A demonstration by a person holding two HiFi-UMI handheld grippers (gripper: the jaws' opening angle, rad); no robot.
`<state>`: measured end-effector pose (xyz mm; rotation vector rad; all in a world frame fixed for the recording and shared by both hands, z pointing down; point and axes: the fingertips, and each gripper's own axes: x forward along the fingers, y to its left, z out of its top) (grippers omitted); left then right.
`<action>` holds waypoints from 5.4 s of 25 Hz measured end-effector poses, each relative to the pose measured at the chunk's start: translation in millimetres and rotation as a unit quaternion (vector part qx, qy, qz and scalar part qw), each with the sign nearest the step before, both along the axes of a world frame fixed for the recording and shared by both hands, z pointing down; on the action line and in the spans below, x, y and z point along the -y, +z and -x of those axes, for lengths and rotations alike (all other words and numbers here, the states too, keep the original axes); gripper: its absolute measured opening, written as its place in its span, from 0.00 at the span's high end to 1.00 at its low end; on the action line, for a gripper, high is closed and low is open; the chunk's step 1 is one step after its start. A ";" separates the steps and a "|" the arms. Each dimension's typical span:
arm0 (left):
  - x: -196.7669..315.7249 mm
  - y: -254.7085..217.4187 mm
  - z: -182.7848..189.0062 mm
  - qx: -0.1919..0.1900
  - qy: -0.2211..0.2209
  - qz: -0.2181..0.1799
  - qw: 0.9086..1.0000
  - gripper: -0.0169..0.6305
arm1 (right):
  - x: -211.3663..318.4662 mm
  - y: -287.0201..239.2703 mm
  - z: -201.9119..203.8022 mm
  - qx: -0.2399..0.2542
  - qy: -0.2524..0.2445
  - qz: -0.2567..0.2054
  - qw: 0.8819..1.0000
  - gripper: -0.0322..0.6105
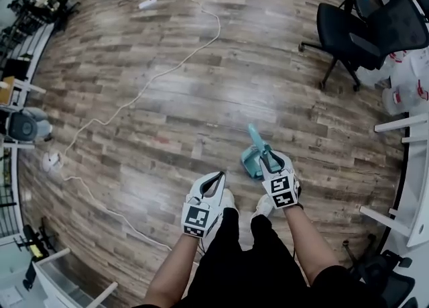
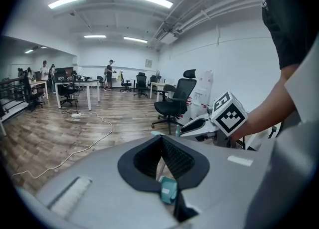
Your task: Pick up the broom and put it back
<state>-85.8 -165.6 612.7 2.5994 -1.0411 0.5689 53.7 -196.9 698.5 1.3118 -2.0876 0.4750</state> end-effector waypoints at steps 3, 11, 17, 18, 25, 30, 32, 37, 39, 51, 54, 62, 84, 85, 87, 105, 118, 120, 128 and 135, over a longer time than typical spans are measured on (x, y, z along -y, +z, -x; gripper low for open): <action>-1.9 3.6 6.2 0.005 -0.003 0.005 1.000 0.95 | 4.0 11.5 0.6 -0.005 0.000 0.011 1.000 0.74; -9.0 8.2 12.7 0.016 -0.003 0.010 1.000 0.95 | 9.8 19.1 2.6 0.001 -0.001 0.010 1.000 0.75; -15.5 11.1 16.5 0.018 -0.007 0.017 1.000 0.95 | 12.9 17.1 4.0 0.001 -0.003 -0.005 1.000 0.80; -14.8 10.3 17.3 0.018 -0.009 0.016 1.000 0.95 | 12.1 17.7 2.9 0.000 -0.003 -0.003 1.000 0.80; -15.7 7.8 19.6 0.023 -0.008 0.014 1.000 0.95 | 3.7 15.1 1.0 0.015 -0.003 -0.008 1.000 0.81; -16.8 6.5 13.1 0.023 0.001 0.010 1.000 0.95 | -9.5 10.0 -4.9 0.013 -0.004 -0.017 1.000 0.81; -18.1 6.0 11.0 0.023 0.005 0.008 1.000 0.95 | -15.6 8.0 -5.6 0.015 -0.004 -0.019 1.000 0.81; -22.9 2.6 2.6 0.022 0.013 0.005 1.000 0.95 | -38.0 3.1 -9.0 0.014 -0.005 -0.026 1.000 0.81; -26.1 2.3 -0.4 0.019 0.015 0.005 1.000 0.95 | -47.0 3.1 -9.2 0.014 -0.007 -0.027 0.999 0.81; -47.0 -1.0 -15.9 0.014 0.038 0.002 0.999 0.95 | -81.2 -3.0 -18.8 0.002 0.007 -0.029 1.000 0.81; -49.5 -3.4 -21.8 0.013 0.045 0.002 0.999 0.95 | -84.6 -9.9 -26.0 0.006 0.018 -0.035 0.999 0.81; -45.7 -20.2 -32.9 -0.002 0.055 -0.016 0.998 0.95 | -90.4 -46.3 -32.6 0.015 0.018 -0.059 0.998 0.81; 4.3 -137.3 -73.5 -0.094 0.050 -0.138 0.985 0.95 | -61.0 -237.2 -44.1 0.036 0.012 -0.228 0.973 0.81; 6.2 -143.1 -76.5 -0.096 0.051 -0.145 0.983 0.95 | -60.2 -245.8 -45.3 0.040 0.013 -0.237 0.971 0.81; 10.9 -154.5 -79.6 -0.101 0.050 -0.158 0.981 0.95 | -57.8 -260.0 -43.9 0.046 0.012 -0.254 0.966 0.81; 21.1 -188.2 -61.4 -0.088 0.012 -0.201 0.975 0.95 | -54.8 -325.1 -35.2 0.082 0.011 -0.333 0.939 0.82; 18.4 -179.7 -61.8 -0.085 0.012 -0.190 0.978 0.95 | -55.1 -319.4 -40.6 0.074 0.013 -0.338 0.938 0.82; 17.0 -176.5 -60.5 -0.084 0.011 -0.187 0.979 0.95 | -55.7 -315.4 -39.2 0.075 0.009 -0.333 0.940 0.82; 9.1 -161.1 -59.4 -0.073 0.007 -0.171 0.983 0.95 | -61.6 -290.8 -40.9 0.073 0.009 -0.298 0.952 0.82; 0.7 -137.5 -56.7 -0.063 0.009 -0.141 0.988 0.95 | -67.3 -256.3 -35.5 0.073 0.000 -0.256 0.964 0.82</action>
